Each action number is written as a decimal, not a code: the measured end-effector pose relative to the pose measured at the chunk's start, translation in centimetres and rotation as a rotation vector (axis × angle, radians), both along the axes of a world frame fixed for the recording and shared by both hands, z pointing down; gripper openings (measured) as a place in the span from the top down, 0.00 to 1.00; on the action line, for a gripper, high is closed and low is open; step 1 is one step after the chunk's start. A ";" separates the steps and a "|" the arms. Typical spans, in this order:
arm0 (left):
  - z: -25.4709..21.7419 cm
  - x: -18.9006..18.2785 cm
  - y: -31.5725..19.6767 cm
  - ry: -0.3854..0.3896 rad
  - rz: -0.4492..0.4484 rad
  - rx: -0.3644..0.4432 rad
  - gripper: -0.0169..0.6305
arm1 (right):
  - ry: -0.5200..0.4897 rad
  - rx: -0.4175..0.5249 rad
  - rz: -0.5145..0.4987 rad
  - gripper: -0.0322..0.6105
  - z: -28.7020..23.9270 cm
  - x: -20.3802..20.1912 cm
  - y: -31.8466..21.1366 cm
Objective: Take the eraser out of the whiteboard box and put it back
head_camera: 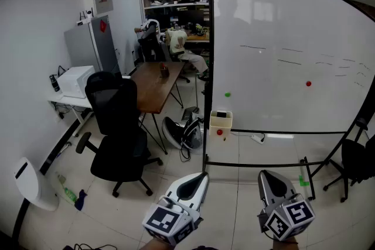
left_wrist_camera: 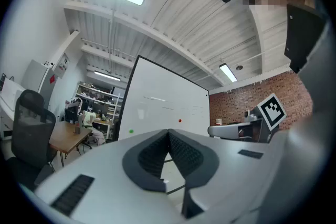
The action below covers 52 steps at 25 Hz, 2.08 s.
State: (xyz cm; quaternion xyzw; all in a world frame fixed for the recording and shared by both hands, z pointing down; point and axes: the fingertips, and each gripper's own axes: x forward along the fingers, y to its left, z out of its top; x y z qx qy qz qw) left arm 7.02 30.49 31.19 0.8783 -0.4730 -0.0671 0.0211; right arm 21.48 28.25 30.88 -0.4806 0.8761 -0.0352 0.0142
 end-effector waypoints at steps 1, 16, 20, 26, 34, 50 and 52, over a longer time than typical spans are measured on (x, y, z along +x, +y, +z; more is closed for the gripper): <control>0.1 -0.6 -0.4 0.003 0.003 0.002 0.94 | 0.000 -0.001 0.002 0.92 0.2 -0.6 -0.4; 0.4 -2.7 -8.7 0.027 -0.007 -0.002 0.94 | -0.006 -0.024 -0.010 0.92 1.1 -2.8 -9.1; -0.4 -1.2 -11.8 0.004 -0.021 0.003 0.94 | -0.024 -0.015 -0.033 0.92 0.4 -1.6 -12.7; -1.1 1.4 -16.9 -0.003 -0.054 0.005 0.94 | -0.030 -0.008 -0.075 0.92 -0.4 0.7 -18.0; -0.9 4.8 -23.1 -0.031 -0.114 0.002 0.94 | -0.053 -0.020 -0.124 0.92 0.1 4.1 -24.5; -0.1 -1.9 -33.1 -0.039 -0.058 -0.030 0.94 | -0.068 -0.013 -0.079 0.92 -0.1 -2.5 -34.2; -0.1 -4.3 -34.5 -0.038 -0.044 -0.027 0.94 | -0.064 -0.010 -0.062 0.92 -0.1 -4.6 -35.5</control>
